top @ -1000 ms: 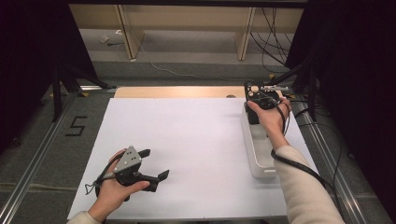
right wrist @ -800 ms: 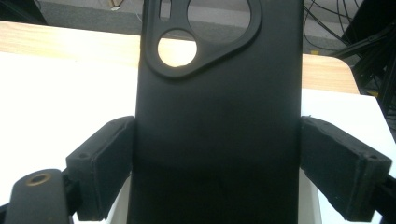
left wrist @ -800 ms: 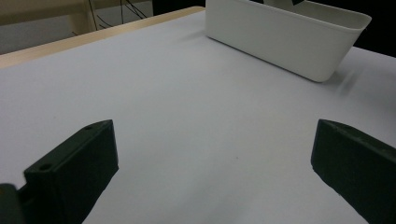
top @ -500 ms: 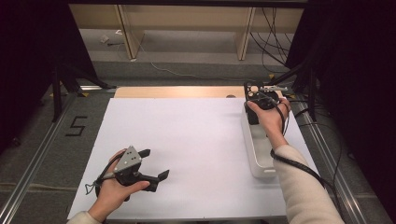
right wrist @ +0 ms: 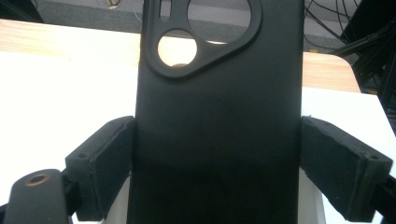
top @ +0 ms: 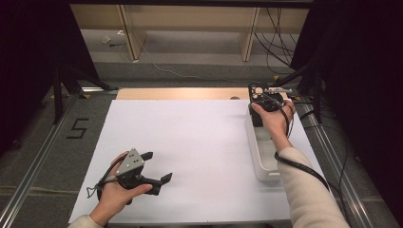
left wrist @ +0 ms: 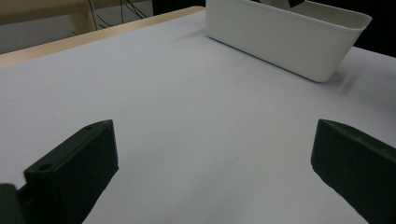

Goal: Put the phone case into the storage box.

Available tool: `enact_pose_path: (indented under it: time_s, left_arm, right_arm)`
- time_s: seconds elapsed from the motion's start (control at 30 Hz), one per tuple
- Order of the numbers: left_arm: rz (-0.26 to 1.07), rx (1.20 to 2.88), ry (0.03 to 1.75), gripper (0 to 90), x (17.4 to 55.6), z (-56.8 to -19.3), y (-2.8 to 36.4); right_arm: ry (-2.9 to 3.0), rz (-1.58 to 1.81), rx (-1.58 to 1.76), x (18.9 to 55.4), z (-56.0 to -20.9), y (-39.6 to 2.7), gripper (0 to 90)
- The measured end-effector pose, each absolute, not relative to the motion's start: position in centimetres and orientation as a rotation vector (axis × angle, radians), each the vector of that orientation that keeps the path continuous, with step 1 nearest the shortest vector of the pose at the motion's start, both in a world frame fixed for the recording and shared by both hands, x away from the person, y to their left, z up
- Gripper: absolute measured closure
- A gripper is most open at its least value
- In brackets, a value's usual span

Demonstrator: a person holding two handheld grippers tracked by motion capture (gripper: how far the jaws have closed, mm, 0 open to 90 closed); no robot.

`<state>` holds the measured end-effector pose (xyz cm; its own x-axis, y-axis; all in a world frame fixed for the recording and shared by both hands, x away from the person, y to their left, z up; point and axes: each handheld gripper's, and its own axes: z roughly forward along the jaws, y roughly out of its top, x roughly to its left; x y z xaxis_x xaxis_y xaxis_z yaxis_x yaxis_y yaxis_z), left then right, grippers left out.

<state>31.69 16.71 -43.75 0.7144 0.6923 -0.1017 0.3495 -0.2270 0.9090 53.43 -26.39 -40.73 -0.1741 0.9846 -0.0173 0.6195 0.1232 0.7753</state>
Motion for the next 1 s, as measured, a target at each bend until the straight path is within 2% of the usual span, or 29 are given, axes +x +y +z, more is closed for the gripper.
enact_pose_path:
  time_s: [1.0]
  left_arm:
    - [0.397, 1.838, 0.813, 0.1, 31.67, -43.74, 16.72]
  right_arm:
    - [1.849, 0.909, 1.551, 53.78, -41.04, -26.48, 14.0]
